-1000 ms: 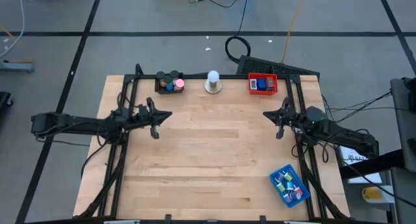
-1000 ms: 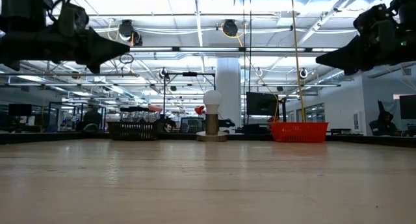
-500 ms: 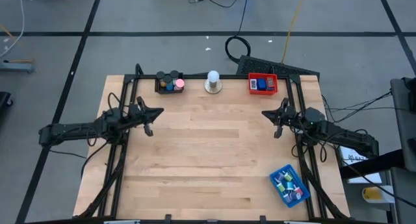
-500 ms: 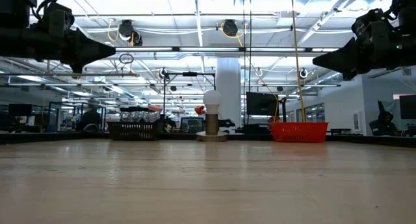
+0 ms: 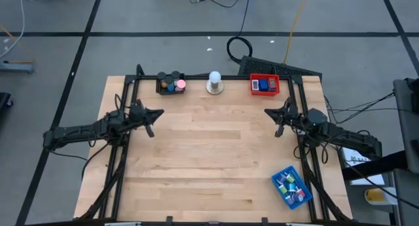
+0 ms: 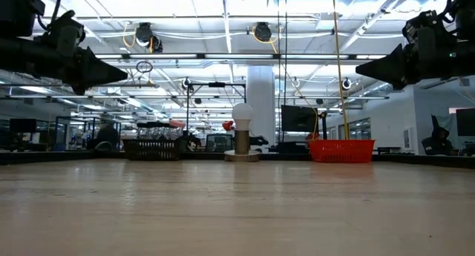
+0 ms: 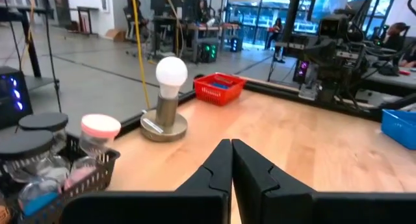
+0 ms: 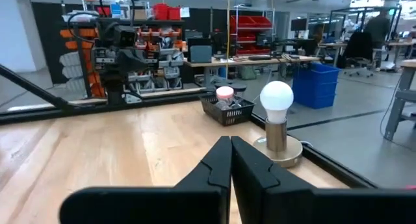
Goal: Pick & Place Office items
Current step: Return to Home Position
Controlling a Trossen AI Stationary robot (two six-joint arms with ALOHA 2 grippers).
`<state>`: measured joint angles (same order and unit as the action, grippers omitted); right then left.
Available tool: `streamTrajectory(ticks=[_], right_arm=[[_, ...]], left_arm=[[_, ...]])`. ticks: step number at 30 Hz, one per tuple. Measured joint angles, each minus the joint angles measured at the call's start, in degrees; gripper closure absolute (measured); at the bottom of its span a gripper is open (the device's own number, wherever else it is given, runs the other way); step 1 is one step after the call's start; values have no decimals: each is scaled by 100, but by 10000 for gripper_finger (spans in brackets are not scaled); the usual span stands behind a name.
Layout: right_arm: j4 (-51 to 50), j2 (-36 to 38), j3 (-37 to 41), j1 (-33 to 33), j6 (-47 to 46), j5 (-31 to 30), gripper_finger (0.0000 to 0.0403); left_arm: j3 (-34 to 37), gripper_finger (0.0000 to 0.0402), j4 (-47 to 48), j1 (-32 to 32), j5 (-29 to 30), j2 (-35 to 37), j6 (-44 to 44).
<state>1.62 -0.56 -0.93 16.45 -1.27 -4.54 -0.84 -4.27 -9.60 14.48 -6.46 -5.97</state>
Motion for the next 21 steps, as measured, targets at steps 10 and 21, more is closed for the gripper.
streamTrajectory(ticks=[10,21], right_arm=[[-19,-8,7,17,210,262,403],[21,-39,7,20,234,170,403]], left_arm=[[-5,397,45,-2,20,647,486],[-13,384,249,1,-812,199,246]])
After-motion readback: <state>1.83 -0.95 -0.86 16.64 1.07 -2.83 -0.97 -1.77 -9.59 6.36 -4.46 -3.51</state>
